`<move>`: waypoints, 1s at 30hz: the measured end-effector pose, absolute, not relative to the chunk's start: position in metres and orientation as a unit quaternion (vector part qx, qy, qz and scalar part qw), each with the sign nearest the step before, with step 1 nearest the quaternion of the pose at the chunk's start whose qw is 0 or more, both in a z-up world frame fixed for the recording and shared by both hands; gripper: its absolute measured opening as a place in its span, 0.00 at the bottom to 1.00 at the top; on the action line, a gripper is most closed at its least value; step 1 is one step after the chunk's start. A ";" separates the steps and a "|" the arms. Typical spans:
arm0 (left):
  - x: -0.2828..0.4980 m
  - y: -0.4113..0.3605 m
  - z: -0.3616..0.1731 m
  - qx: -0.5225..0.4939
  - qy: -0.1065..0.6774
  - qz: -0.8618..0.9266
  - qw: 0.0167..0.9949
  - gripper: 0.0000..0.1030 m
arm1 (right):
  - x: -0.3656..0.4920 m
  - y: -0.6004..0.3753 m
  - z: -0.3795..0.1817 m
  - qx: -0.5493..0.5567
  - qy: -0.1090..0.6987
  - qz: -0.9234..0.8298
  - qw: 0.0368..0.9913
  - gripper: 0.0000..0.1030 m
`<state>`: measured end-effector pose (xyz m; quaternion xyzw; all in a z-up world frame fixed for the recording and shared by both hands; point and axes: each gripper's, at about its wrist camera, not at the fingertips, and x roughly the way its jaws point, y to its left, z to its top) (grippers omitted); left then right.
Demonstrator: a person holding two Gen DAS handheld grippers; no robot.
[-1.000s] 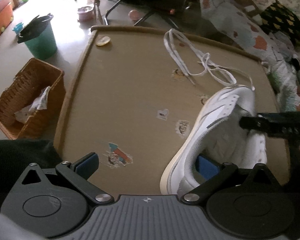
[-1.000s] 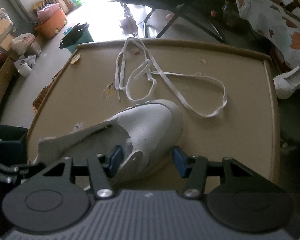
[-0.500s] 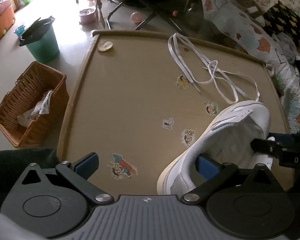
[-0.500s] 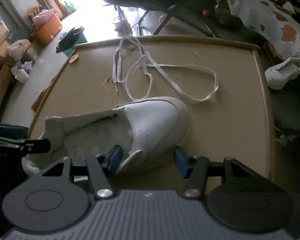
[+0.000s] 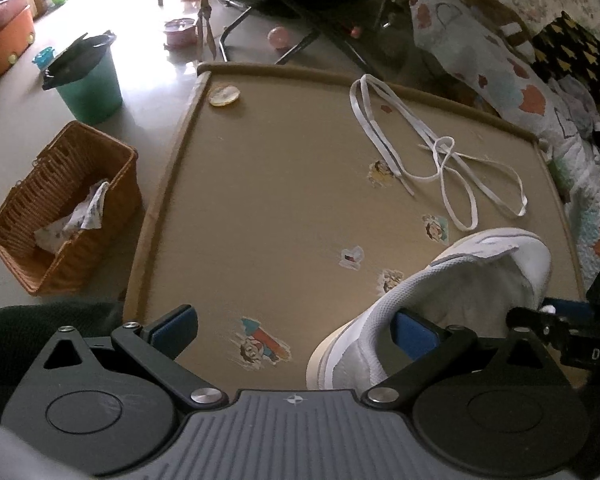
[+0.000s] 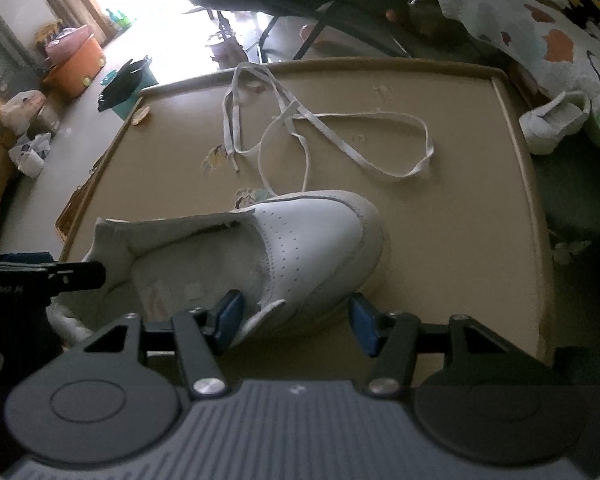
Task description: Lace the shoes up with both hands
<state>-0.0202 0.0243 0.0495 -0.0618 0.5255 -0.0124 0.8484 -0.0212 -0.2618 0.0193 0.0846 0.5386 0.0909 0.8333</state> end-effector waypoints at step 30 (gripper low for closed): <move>-0.006 0.058 0.043 -0.081 0.514 -0.027 0.854 1.00 | -0.029 -0.226 0.025 0.131 0.559 0.045 0.817 0.61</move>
